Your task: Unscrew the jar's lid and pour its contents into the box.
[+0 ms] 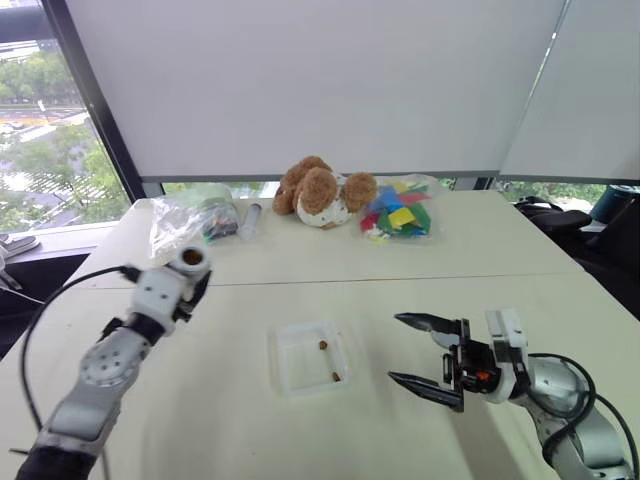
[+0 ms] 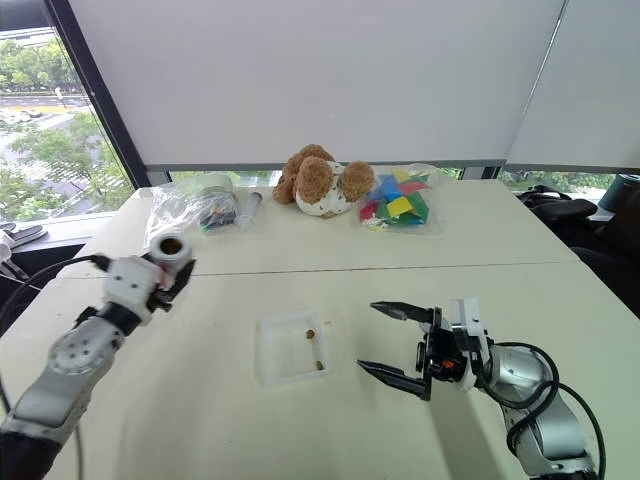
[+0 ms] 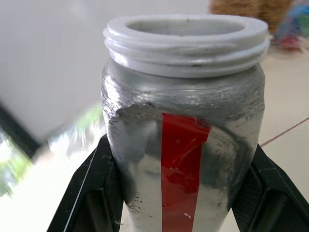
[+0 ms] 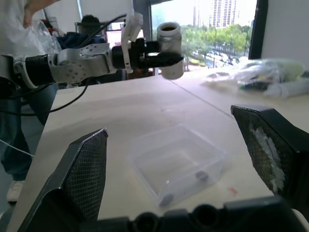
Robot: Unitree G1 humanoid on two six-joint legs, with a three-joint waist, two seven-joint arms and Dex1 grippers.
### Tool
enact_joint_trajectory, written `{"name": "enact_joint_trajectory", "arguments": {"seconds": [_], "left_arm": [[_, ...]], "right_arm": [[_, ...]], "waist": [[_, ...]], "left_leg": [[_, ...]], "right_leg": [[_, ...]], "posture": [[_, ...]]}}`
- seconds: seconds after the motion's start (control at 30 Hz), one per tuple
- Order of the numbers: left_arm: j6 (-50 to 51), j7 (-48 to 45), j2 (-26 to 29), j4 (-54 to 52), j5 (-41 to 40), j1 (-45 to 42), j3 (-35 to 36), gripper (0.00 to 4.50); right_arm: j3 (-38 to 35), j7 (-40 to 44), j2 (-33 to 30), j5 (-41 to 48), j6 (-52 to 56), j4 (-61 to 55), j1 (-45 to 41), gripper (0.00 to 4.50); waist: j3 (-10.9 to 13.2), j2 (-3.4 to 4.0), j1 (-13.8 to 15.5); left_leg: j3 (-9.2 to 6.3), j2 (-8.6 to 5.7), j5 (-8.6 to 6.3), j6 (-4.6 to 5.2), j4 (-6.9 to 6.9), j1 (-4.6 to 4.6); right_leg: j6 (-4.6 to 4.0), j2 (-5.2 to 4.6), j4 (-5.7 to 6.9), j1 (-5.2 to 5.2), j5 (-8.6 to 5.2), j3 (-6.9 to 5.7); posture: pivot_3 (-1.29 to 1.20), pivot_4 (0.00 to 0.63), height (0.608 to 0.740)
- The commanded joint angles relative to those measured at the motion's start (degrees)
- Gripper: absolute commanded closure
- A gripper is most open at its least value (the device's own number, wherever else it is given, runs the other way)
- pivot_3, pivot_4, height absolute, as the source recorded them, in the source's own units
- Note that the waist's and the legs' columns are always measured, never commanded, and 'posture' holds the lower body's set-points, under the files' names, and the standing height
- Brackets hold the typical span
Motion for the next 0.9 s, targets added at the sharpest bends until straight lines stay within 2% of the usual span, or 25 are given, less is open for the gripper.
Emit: {"name": "enact_joint_trajectory", "arguments": {"seconds": [0.03, 0.13, 0.33, 0.63, 0.7, 0.73, 0.8, 0.9], "left_arm": [[-2.11, -1.19, -1.89, -0.81, -2.43, 2.31, 8.25, 2.35], [-0.05, -3.59, -3.76, 1.70, -4.83, 3.55, 11.67, 2.35], [-3.47, -4.69, -8.32, 10.07, -2.73, 4.15, 15.93, 2.35], [-8.17, -7.26, -10.97, 17.13, 0.68, 4.08, 16.21, 2.35], [-8.61, -7.68, -11.08, 17.28, 1.00, 4.06, 16.24, 1.33], [-8.56, -7.73, -11.19, 17.14, 0.86, 4.11, 16.41, 0.99], [-8.92, -7.93, -11.41, 16.68, 0.76, 4.52, 16.73, 0.03], [-8.91, -8.58, -11.78, 15.43, 0.52, 5.74, 17.03, 0.03]], "right_arm": [[1.18, 0.93, 1.72, 0.23, -2.09, 0.60, -2.52, 0.04], [2.09, 1.06, 2.88, 0.32, -2.17, 1.71, -4.22, 0.04], [4.10, 2.12, 5.12, -0.71, -3.68, 4.68, -7.31, 0.04], [4.30, 2.83, 4.96, -1.29, -4.53, 6.81, -8.56, 0.04], [4.02, 2.88, 4.50, -1.22, -4.27, 6.66, -8.54, 0.00], [3.83, 2.84, 4.21, -1.10, -4.05, 6.52, -8.54, 0.00], [3.42, 2.81, 3.53, -0.84, -3.62, 6.12, -8.36, 0.00], [2.94, 2.74, 2.46, -0.51, -2.77, 5.52, -7.91, 0.00]], "waist": [[0.00, 0.00, 0.06], [-0.03, -0.06, 0.33], [-0.07, -0.07, 0.24], [-0.09, -0.11, 0.18], [-0.10, -0.10, 0.16], [-0.10, -0.10, 0.14], [-0.10, -0.10, 0.15], [-0.10, -0.10, 0.13]], "left_leg": [[-0.01, 0.00, 0.00, 0.00, 0.00, 0.00], [-0.03, -0.01, 0.00, 0.00, 0.04, 0.00], [-0.03, -0.03, 0.00, -0.01, 0.09, 0.00], [-0.02, -0.03, -0.01, -0.02, 0.09, 0.00], [-0.02, -0.03, -0.01, -0.02, 0.09, 0.00], [-0.02, -0.03, -0.01, -0.02, 0.09, 0.00], [-0.02, -0.03, -0.01, -0.02, 0.09, 0.00], [-0.02, -0.03, -0.01, -0.02, 0.09, 0.00]], "right_leg": [[0.00, 0.00, 0.02, -0.01, 0.00, 0.00], [-0.01, 0.01, 0.02, 0.02, 0.00, -0.01], [-0.02, 0.01, 0.02, 0.05, 0.00, -0.02], [-0.04, 0.00, 0.02, 0.03, 0.02, -0.01], [-0.04, 0.00, 0.03, 0.03, 0.02, -0.01], [-0.04, 0.00, 0.03, 0.03, 0.02, -0.01], [-0.04, 0.00, 0.02, 0.03, 0.02, -0.01], [-0.04, -0.01, 0.02, 0.03, 0.02, -0.01]], "posture": [[0.00, 0.150, 0.740], [0.00, 0.150, 0.740], [0.00, 0.150, 0.740], [0.00, 0.150, 0.740], [0.00, 0.150, 0.740], [0.00, 0.150, 0.740], [0.00, 0.150, 0.740], [0.00, 0.150, 0.740]]}}
